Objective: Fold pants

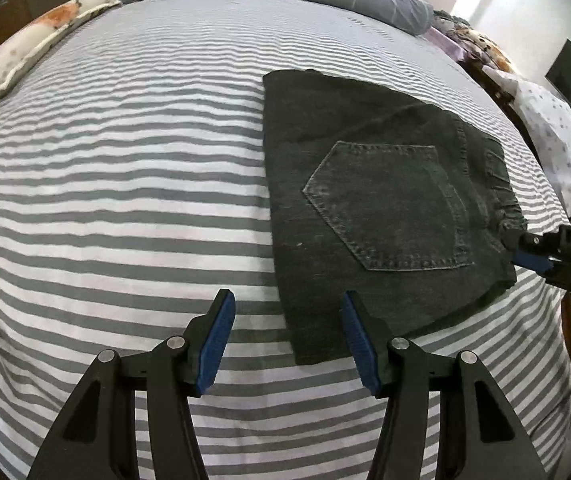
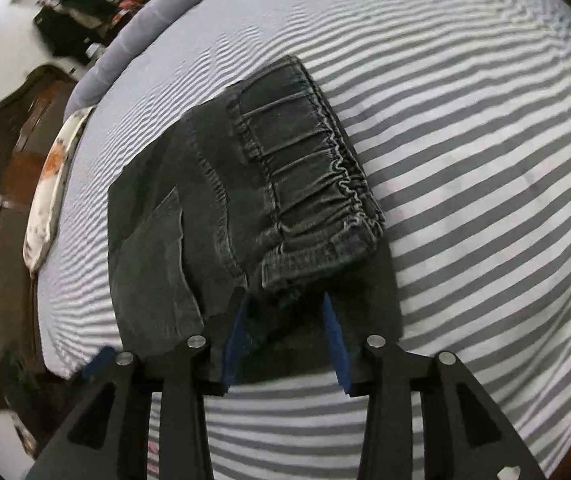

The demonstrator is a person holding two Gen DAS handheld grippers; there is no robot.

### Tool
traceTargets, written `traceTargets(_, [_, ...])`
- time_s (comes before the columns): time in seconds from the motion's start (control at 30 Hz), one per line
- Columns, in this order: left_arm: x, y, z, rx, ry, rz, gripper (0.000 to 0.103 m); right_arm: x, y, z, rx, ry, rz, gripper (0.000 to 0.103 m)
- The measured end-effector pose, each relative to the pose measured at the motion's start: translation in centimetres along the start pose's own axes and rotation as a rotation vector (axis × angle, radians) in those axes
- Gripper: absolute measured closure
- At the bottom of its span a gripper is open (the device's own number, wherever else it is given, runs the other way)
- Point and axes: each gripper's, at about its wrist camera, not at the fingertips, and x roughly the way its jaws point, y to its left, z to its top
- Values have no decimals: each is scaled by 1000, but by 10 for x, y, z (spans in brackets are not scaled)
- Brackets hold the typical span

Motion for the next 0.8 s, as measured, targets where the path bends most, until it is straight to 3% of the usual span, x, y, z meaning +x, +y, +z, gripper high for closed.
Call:
traceTargets(0.07, [5,3,-1,-9,12,-6,47,7,-2,2,27,0,-7,63])
traceTargets(0.13, [9,4,-4,-7,21,-1,47,10,0,1,11,-4,-30,77])
traceTargets(0.2, [10,4,-5,-3,22,-3,47,7,3,-3,-24,-19,-50,81])
traceTargets(0.23, [10,4,-5,0,22,-6,46,6,3,-4,-29,-21,-51,89])
traceTargets(0.43, [17,1,-7,26,31,12,46,9,9,-10,-60,-23,-110,89])
traceTargets(0.57, [17,-3,-8,43,26,25,46,12,3,-11,-45,-19,-93,89])
traceTargets(0.67, [14,2,-5,15,30,2,45,12,1,-9,-46,-13,-69,86])
traceTargets(0.8, [2,15,2,-61,10,-77,45,1,-3,-3,-75,-4,-16,59])
